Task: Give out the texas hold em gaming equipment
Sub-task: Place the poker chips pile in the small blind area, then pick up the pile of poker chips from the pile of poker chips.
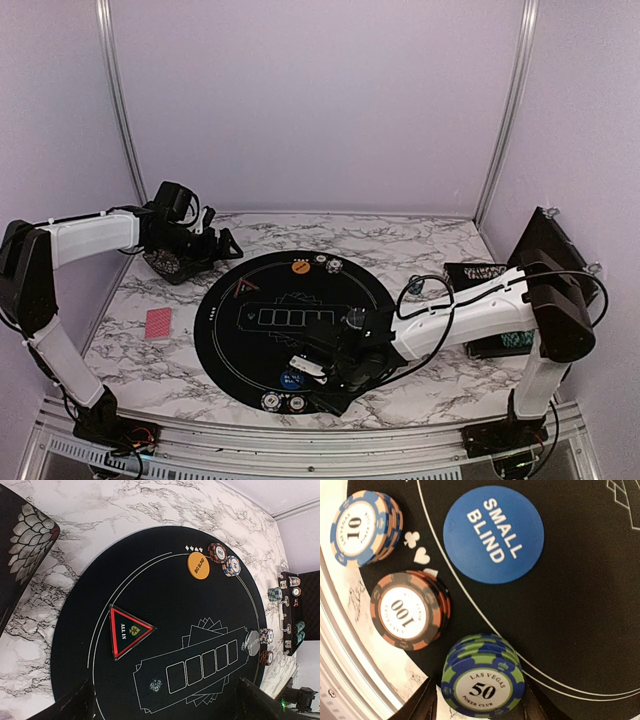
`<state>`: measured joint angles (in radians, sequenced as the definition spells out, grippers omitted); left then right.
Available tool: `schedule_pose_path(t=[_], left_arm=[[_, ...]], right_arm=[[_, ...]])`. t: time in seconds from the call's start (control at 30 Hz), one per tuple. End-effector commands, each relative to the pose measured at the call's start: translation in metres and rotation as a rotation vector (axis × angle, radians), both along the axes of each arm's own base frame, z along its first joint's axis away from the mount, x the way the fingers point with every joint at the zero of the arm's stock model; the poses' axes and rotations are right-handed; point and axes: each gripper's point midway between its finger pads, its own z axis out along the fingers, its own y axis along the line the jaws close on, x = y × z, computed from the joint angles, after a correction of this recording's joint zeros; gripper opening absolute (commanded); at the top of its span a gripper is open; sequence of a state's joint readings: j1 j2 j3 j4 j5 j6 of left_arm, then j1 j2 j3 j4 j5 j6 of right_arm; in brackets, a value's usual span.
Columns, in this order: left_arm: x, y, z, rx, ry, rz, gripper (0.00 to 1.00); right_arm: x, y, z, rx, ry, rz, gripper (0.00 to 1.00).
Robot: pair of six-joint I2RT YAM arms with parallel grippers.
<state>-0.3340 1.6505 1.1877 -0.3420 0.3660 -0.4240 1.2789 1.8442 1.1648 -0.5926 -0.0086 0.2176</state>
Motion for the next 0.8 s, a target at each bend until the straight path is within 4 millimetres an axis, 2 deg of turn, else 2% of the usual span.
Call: schedule_pose_path(t=[0.0,0.17,0.27,0.4,0.53,0.77], left_arm=[[-0.002,-0.003,-0.004,-0.002,0.013,-0.006,0.99],[-0.002,-0.003,-0.005,-0.001,0.014,-0.009,0.99],[-0.003,-0.003,-0.006,-0.002,0.018,-0.010,0.99],[-0.003,-0.004,-0.006,-0.003,0.018,-0.014,0.99],[-0.003,-0.005,-0.005,-0.006,0.017,-0.016,0.99],[-0.003,-0.007,-0.004,-0.017,0.018,-0.026,0.99]], right_arm=[[-0.007,-0.018,0.003,-0.040,0.033,-0.021,0.53],[-0.013,-0.032,0.007,-0.053,0.048,-0.027,0.54],[-0.016,-0.044,0.017,-0.047,0.047,-0.038,0.57],[-0.006,-0.059,0.032,-0.021,0.041,-0.095,0.57],[0.024,-0.073,0.050,0.011,0.014,-0.198,0.58],[0.109,-0.113,0.083,0.030,-0.089,-0.451,0.59]])
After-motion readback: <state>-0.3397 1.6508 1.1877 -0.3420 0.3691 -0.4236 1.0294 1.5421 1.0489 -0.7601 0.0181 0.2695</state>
